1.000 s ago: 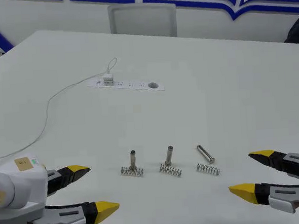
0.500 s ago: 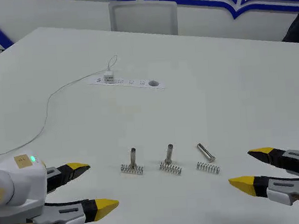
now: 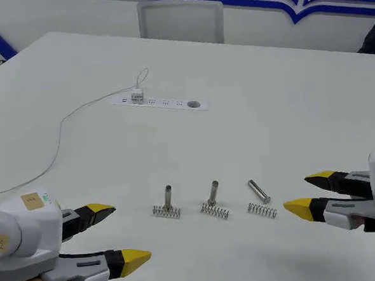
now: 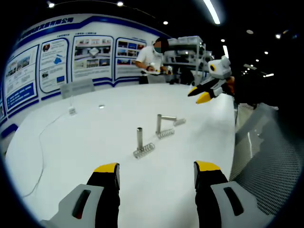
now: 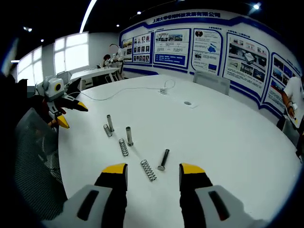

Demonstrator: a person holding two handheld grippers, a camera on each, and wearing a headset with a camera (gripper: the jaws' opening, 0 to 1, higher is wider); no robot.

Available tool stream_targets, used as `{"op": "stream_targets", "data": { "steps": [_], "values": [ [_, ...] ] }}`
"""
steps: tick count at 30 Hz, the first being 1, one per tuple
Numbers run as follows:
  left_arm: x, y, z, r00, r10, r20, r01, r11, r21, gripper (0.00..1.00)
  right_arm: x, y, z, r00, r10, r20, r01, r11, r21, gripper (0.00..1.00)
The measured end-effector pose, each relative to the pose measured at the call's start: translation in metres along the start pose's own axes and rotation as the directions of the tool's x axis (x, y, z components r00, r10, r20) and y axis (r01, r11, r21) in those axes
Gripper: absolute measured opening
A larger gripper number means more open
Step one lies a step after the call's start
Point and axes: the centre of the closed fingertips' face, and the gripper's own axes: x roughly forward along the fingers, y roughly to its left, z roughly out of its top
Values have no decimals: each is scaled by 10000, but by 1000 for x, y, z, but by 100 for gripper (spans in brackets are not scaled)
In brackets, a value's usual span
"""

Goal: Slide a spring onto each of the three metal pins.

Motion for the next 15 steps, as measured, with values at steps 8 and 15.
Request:
{"op": "stream_targets", "data": {
  "steps": [8, 15],
  "values": [
    [-1, -1, 2, 10000, -6, -1, 6, 10000, 18, 64, 20, -9, 10, 9983, -83, -575, 74, 9999, -156, 41],
    [-2, 0, 1, 10000, 9, -47, -9, 10000, 7, 64, 42, -20, 10, 9935, -122, -1136, 113, 9999, -86, 36]
  ]
}}
